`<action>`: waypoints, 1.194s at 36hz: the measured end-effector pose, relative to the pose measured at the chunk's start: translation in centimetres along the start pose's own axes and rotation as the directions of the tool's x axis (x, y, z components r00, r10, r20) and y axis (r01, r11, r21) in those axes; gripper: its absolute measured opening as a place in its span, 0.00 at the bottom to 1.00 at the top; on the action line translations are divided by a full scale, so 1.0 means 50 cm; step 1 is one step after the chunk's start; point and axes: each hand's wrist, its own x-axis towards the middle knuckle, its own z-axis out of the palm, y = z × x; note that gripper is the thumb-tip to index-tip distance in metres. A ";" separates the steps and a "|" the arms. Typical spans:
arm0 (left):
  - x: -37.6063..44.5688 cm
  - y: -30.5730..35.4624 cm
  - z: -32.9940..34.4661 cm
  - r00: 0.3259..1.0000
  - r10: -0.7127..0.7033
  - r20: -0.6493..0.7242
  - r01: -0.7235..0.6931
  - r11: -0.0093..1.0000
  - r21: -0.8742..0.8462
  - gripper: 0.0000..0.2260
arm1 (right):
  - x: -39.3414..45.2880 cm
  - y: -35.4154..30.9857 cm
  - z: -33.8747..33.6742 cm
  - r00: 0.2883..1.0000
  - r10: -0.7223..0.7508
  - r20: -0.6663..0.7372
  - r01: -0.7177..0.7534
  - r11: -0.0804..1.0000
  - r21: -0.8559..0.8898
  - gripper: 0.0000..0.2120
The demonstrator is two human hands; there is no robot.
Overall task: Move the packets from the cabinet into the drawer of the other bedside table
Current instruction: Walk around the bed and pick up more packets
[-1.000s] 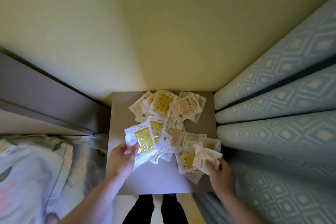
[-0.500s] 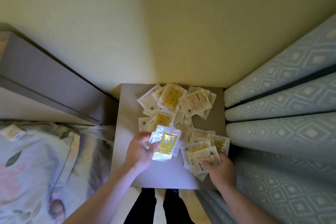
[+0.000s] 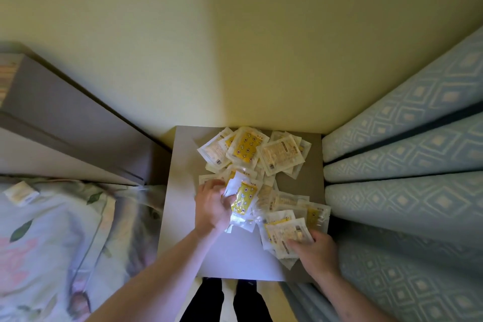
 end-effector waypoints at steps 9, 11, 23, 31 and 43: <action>-0.030 0.022 -0.019 1.000 0.012 -0.011 -0.013 0.999 -0.034 0.18 | -0.037 -0.022 -0.044 0.995 -0.027 0.097 0.019 0.996 0.087 0.09; -0.038 0.023 -0.021 1.000 0.024 -0.012 -0.024 0.999 -0.036 0.17 | -0.047 -0.036 -0.055 0.994 -0.037 0.105 0.026 0.994 0.106 0.09; -0.001 0.042 0.016 0.978 0.103 0.180 -0.115 0.992 0.056 0.08 | -0.034 -0.039 -0.082 0.995 -0.040 0.088 0.036 0.998 0.048 0.07; -0.037 0.075 -0.048 0.991 0.045 0.124 -0.036 0.997 -0.073 0.19 | -0.072 -0.049 -0.098 0.995 -0.081 0.052 0.077 0.995 0.066 0.08; -0.321 0.096 -0.327 0.973 -0.207 0.103 0.227 0.943 -0.245 0.11 | -0.287 -0.170 -0.133 0.962 -0.245 0.117 0.260 0.956 -0.133 0.12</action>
